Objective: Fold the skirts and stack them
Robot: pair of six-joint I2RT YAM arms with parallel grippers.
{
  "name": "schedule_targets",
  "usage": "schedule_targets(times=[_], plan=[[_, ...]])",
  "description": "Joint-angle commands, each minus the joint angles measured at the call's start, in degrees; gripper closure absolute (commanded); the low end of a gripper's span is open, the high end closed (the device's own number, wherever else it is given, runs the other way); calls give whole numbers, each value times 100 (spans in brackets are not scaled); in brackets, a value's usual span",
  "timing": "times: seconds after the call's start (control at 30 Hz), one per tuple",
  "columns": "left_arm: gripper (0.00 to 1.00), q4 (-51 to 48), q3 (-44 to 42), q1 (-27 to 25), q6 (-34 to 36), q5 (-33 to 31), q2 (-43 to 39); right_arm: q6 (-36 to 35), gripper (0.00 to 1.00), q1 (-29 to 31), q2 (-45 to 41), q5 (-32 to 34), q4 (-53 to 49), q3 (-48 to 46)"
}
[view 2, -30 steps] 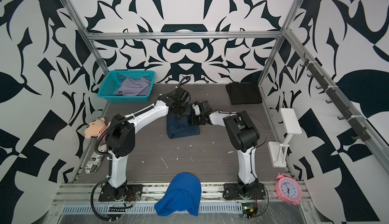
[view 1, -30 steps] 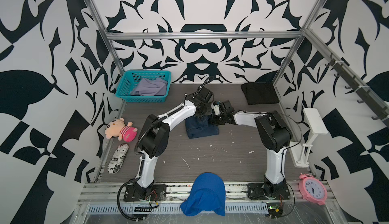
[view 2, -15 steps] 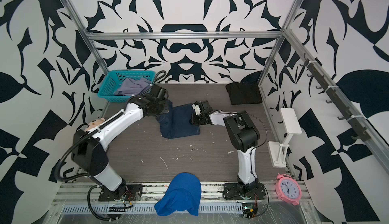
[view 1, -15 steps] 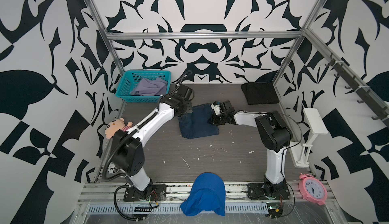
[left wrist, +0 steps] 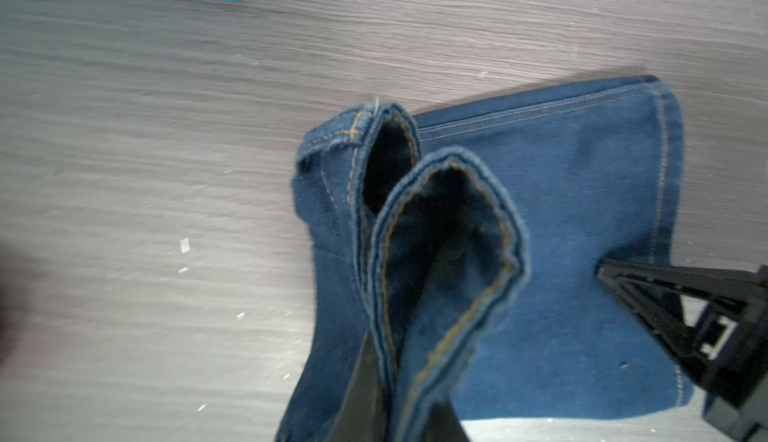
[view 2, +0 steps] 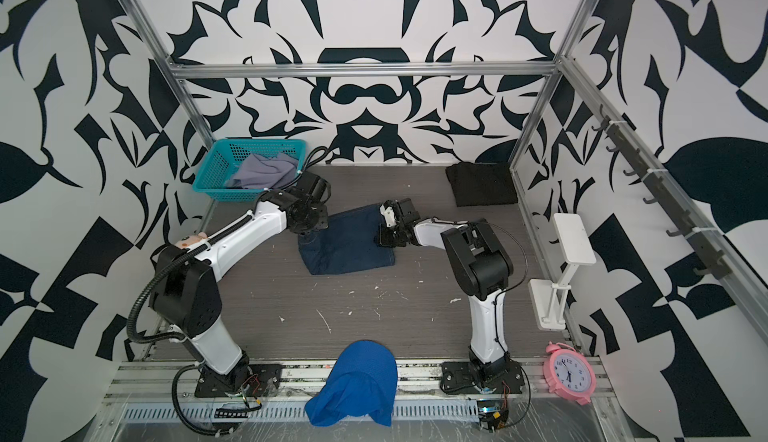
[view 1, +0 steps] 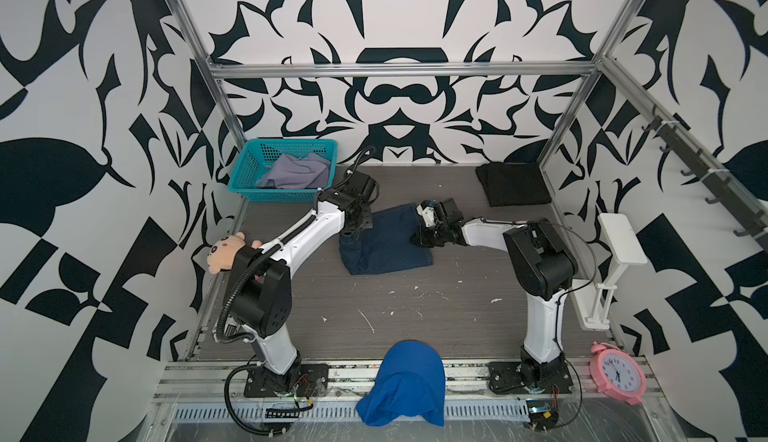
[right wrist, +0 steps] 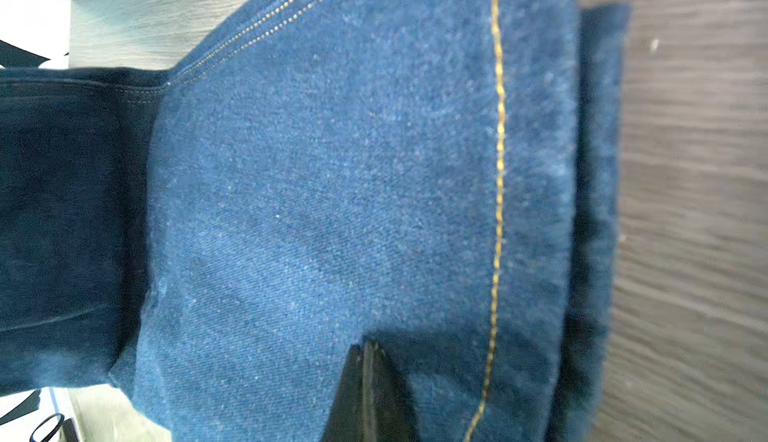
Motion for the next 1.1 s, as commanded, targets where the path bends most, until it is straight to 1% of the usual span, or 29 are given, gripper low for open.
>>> schedule_targets(times=[0.0,0.27,0.53,0.77,0.9,1.0,1.03,1.07], plan=[[100,-173,397,-107,-25,294,158,-58,100,-22,-177,90,-502,3],[100,-72,934,-350,-353,566,767,-56,100,-27,-172,55,-484,37],[100,-24,1533,-556,-417,907,1419,-66,100,-29,-149,7,-477,49],[100,0,1785,-723,-491,1046,1631,-57,100,-34,-121,2,-480,64],[100,106,1756,-751,-492,1056,1684,-48,100,-27,-120,4,-488,65],[95,144,1767,-751,-469,1091,1784,-49,100,-30,-120,-1,-492,68],[89,161,1786,-756,-464,1134,1834,-49,100,-29,-126,-6,-489,66],[76,168,1817,-751,-450,1159,1873,-49,100,-30,-131,-7,-487,56]])
